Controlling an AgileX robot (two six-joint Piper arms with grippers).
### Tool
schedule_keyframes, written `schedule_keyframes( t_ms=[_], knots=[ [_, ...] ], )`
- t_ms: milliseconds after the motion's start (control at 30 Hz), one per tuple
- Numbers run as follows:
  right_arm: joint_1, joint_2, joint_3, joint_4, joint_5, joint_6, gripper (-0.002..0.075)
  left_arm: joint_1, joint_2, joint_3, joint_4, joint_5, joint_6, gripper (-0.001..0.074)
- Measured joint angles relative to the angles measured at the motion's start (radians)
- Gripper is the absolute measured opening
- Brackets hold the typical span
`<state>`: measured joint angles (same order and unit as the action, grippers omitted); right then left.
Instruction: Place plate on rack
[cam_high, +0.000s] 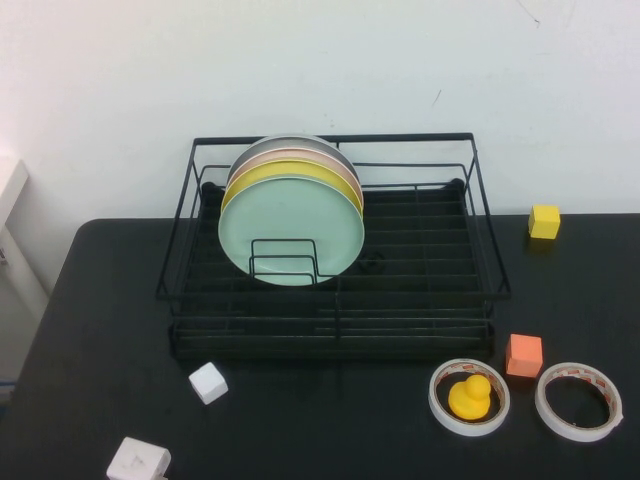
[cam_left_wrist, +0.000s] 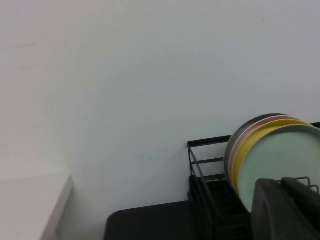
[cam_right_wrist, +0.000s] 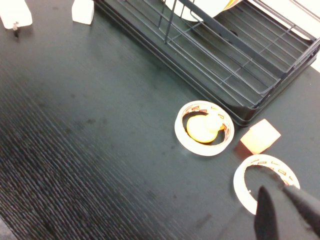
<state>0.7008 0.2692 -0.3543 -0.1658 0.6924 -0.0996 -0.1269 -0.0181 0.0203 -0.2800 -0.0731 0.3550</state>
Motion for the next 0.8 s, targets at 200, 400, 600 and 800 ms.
schedule_keyframes(
  t_ms=[200,400,600,800],
  knots=[
    [0.000,0.000,0.000,0.000,0.000,0.000,-0.0002,0.000,0.000,0.000,0.280,0.117,-0.419,-0.0001],
    [0.000,0.000,0.000,0.000,0.000,0.000,-0.0002,0.000,0.000,0.000,0.307,0.353,-0.585,-0.0001],
    [0.000,0.000,0.000,0.000,0.000,0.000,-0.0002,0.000,0.001,-0.002,0.294,0.389,-0.597,-0.0001],
    [0.000,0.000,0.000,0.000,0.000,0.000,-0.0002,0.000,0.001,-0.002,0.289,0.391,-0.597,-0.0001]
  ],
)
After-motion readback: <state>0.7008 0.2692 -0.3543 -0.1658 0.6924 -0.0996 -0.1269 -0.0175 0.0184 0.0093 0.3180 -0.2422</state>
